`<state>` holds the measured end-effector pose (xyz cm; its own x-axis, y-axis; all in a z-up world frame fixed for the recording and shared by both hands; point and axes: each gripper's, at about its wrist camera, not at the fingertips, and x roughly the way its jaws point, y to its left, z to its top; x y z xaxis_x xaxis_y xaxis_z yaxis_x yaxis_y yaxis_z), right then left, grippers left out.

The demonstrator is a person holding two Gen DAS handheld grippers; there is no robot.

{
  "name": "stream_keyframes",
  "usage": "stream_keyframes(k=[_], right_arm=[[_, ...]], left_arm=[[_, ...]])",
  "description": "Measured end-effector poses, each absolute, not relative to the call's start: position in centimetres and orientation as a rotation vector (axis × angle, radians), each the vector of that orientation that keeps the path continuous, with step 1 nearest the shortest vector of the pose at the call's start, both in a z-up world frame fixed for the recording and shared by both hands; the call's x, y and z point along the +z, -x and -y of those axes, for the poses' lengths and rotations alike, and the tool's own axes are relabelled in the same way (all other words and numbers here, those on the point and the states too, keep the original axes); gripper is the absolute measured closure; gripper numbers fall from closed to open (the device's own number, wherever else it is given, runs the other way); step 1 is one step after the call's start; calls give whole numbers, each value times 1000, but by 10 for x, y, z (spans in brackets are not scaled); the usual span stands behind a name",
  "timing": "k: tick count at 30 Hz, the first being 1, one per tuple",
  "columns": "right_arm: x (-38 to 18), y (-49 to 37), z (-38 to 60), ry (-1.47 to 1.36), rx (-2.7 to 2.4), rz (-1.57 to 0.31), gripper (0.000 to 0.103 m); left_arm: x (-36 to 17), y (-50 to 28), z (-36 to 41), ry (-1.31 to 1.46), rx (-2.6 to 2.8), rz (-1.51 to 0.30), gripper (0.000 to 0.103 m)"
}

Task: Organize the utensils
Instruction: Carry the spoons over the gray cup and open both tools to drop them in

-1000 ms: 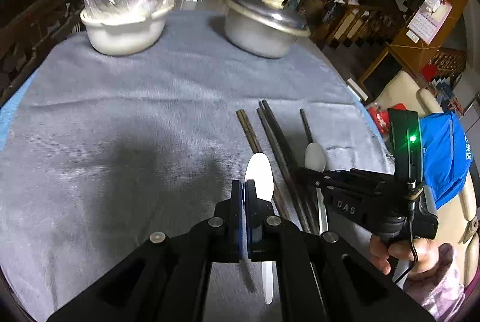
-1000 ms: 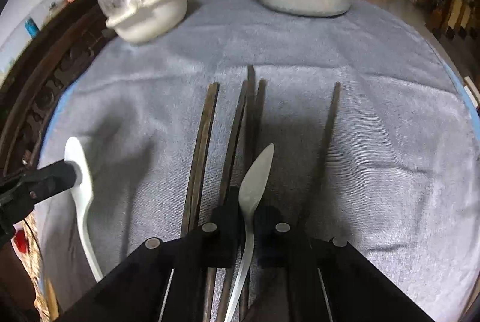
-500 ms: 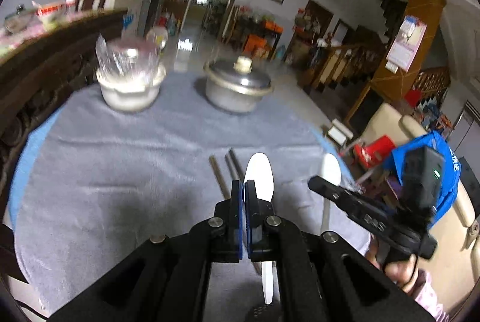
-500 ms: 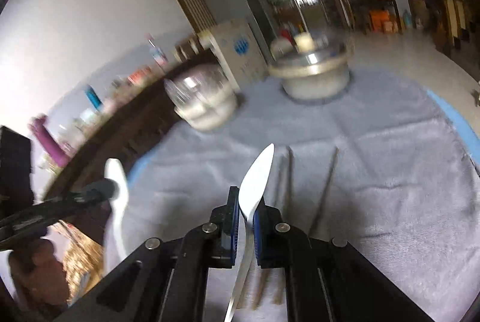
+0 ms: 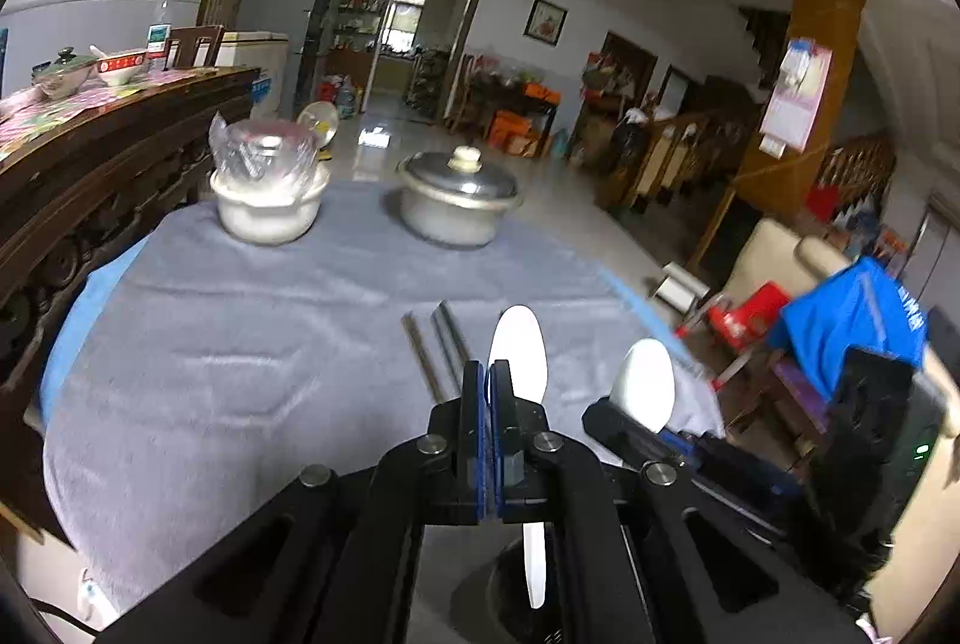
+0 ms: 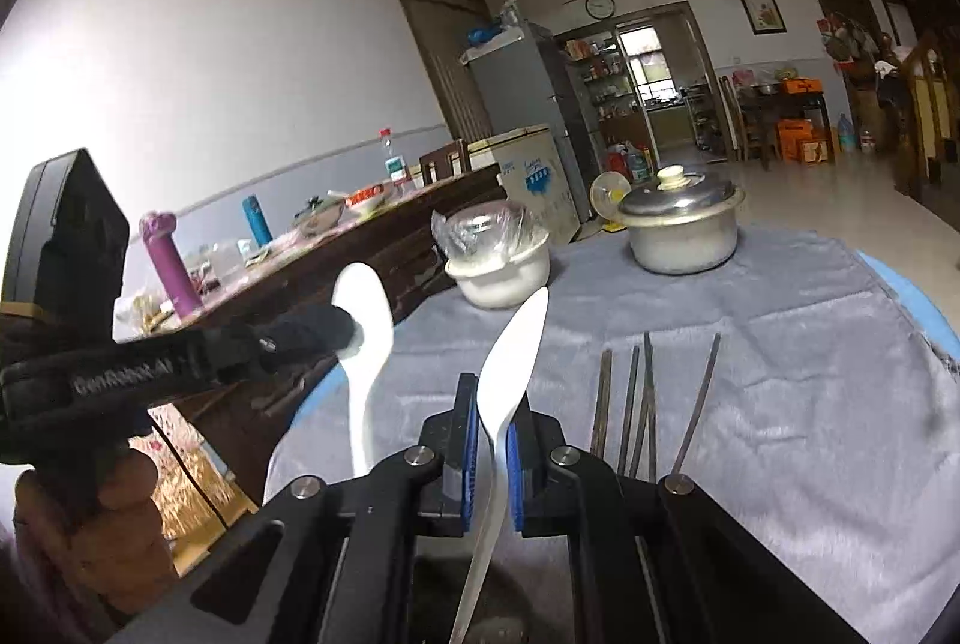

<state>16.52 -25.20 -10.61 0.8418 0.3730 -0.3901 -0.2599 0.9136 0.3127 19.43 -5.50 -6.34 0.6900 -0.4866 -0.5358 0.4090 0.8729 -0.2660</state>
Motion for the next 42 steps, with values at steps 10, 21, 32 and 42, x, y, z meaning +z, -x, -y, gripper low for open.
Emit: stream_keyframes(k=[10, 21, 32, 42], right_arm=[[-117, -151, 235, -138, 291, -478, 94], [-120, -142, 229, -101, 252, -507, 93], [-103, -117, 228, -102, 227, -459, 41], [-67, -131, 244, 10, -121, -535, 41]], left_arm=[[-87, -185, 52, 136, -486, -704, 101], [-93, -182, 54, 119, -485, -743, 101], [-86, -174, 35, 149, -475, -754, 101], [-76, -173, 10, 185, -416, -747, 91]])
